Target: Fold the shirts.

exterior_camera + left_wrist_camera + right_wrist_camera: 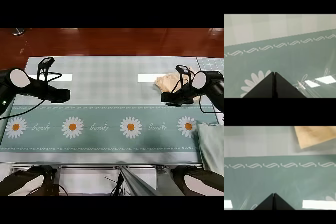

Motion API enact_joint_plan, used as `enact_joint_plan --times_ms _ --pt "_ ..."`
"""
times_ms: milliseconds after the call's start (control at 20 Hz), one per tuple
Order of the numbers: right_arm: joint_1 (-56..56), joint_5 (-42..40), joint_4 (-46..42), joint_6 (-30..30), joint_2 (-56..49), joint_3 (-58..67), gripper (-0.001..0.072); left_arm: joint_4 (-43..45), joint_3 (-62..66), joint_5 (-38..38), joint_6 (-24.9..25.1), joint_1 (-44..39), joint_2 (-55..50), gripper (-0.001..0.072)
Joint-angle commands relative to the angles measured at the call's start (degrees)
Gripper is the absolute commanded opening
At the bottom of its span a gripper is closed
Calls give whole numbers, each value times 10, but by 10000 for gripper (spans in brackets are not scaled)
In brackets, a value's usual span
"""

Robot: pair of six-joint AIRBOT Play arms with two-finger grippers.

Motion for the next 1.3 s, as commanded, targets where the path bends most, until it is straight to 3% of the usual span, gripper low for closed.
enact_joint_plan --times_ms 0,600,900,950,1000,1050,1100,1250 --pt "0 0 0 0 0 0 28 0 0 0 0 0 0 21" --pt "0 -1 0 0 0 0 28 0 0 0 0 0 0 22" --pt "0 -130 -33 0 0 0 30 0 0 59 0 -1 0 22" --pt "0 -163 -64 0 0 0 139 1 0 94 0 -1 -1 24" --pt "-2 -199 -105 7 0 0 596 1 0 129 0 2 -2 97" --pt "-5 -237 -141 18 -2 0 637 1 0 160 0 3 -5 437" --pt "-16 -277 -179 38 -4 0 636 1 0 191 -1 5 -9 694" --pt "-82 -353 -231 113 -34 18 635 1 0 241 0 15 -21 704"
